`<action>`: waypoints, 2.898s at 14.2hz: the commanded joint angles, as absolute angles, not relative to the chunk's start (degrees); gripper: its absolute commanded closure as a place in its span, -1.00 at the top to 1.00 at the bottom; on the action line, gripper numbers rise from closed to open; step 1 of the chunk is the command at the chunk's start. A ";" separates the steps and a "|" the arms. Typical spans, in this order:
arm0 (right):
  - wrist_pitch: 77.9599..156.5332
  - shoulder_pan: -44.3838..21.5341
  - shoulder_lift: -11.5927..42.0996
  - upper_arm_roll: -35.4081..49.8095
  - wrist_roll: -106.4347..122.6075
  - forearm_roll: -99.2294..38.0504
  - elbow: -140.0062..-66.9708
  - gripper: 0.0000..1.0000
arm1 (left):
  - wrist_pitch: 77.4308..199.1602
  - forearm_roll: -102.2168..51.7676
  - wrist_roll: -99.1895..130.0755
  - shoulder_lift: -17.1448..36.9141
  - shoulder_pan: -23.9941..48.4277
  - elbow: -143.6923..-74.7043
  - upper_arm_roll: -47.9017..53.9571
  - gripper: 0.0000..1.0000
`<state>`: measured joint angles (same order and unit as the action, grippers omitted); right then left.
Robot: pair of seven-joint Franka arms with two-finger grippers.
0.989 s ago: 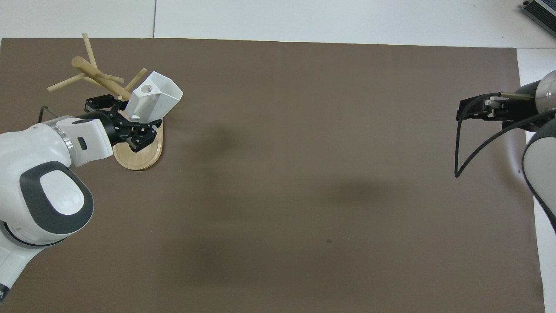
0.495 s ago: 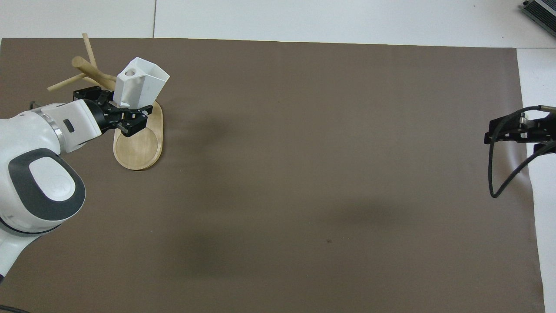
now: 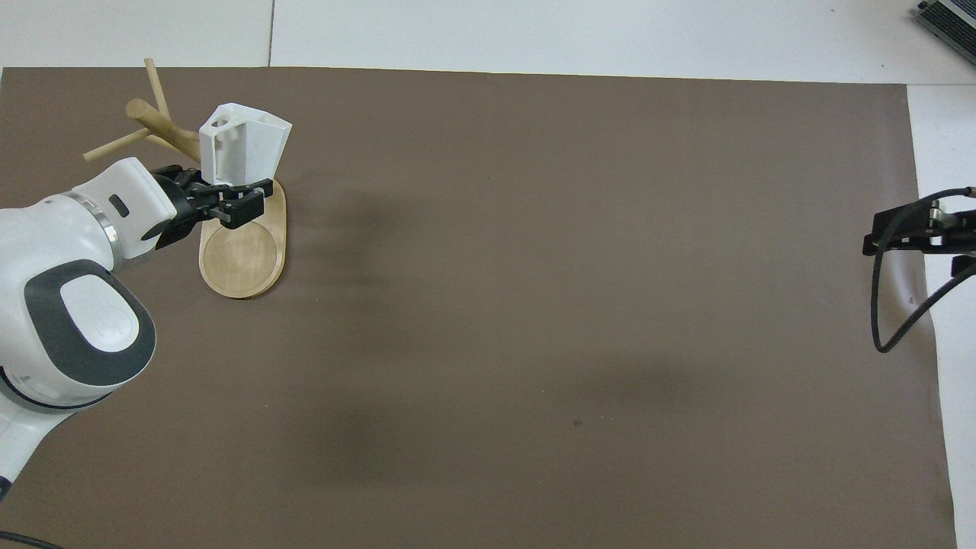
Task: Hang cup on rack
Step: 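Lower the mug handle onto the tree peg with the left gripper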
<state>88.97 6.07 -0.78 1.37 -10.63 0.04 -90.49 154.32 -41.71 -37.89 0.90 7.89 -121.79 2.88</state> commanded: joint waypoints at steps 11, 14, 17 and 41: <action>88.68 5.89 -1.76 0.26 -10.20 0.26 -90.97 1.00 | 155.04 -40.61 -29.98 2.81 7.56 -121.11 2.90 -1.00; 91.39 5.89 -1.67 -0.26 -9.23 0.44 -90.97 1.00 | 154.95 -40.60 -29.97 2.81 6.60 -121.20 2.81 -1.00; 92.37 5.89 -1.76 -0.97 -5.20 0.62 -91.05 1.00 | 154.86 -40.61 -29.88 2.81 6.50 -121.46 2.81 -1.00; 91.32 5.80 -1.85 -0.79 -1.23 0.26 -91.58 1.00 | 152.23 -38.95 -17.49 3.25 5.80 -119.10 2.90 1.00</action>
